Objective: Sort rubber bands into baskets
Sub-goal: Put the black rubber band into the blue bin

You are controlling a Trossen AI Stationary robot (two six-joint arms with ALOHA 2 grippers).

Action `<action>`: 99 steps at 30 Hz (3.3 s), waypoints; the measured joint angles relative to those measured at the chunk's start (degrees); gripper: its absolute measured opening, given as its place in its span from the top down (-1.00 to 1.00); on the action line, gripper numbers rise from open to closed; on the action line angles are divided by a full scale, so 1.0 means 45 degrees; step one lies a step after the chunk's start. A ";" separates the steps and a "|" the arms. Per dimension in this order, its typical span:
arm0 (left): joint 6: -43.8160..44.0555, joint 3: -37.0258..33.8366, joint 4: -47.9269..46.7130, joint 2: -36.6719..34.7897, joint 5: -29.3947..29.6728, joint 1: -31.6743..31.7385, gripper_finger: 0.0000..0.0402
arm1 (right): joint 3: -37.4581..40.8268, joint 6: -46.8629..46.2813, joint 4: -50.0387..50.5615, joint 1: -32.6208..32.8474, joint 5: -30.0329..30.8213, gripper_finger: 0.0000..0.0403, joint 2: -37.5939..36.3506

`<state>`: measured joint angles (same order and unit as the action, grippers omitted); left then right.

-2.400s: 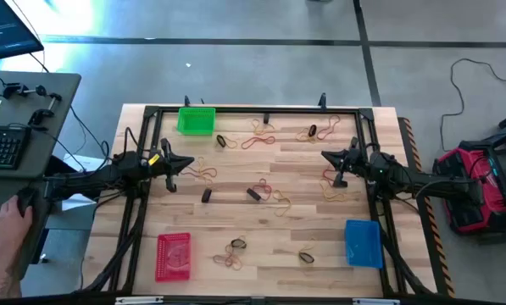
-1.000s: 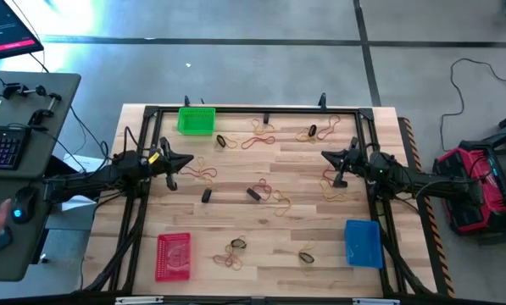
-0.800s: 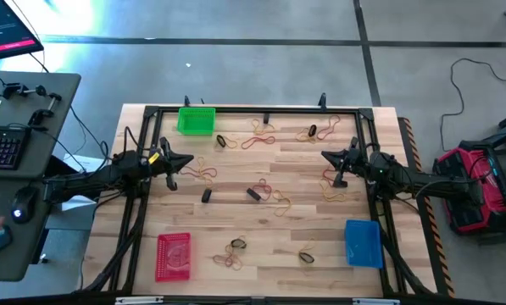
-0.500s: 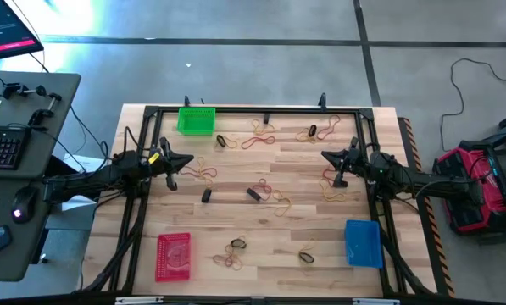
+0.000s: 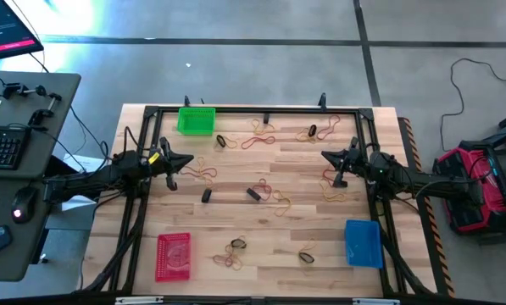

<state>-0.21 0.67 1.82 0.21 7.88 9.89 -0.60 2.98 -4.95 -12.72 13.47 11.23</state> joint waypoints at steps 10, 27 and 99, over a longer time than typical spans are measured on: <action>0.0000 0.0000 -0.0005 -0.0003 -0.0003 0.0000 1.00 | -0.0001 -0.0038 -0.0964 -0.0001 -0.0048 1.00 -0.0004; 0.0000 0.0000 -0.0005 -0.0005 -0.0005 0.0000 1.00 | 0.0000 -0.0974 -0.2361 0.0002 -0.0567 1.00 -0.0002; 0.0000 0.0002 -0.0002 -0.0002 -0.0003 0.0000 1.00 | -1.2453 -0.2281 0.8777 -0.2116 0.2211 0.23 1.5751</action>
<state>-0.21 0.68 1.82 0.20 7.86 9.89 -56.64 -7.28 34.55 -22.24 23.42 82.11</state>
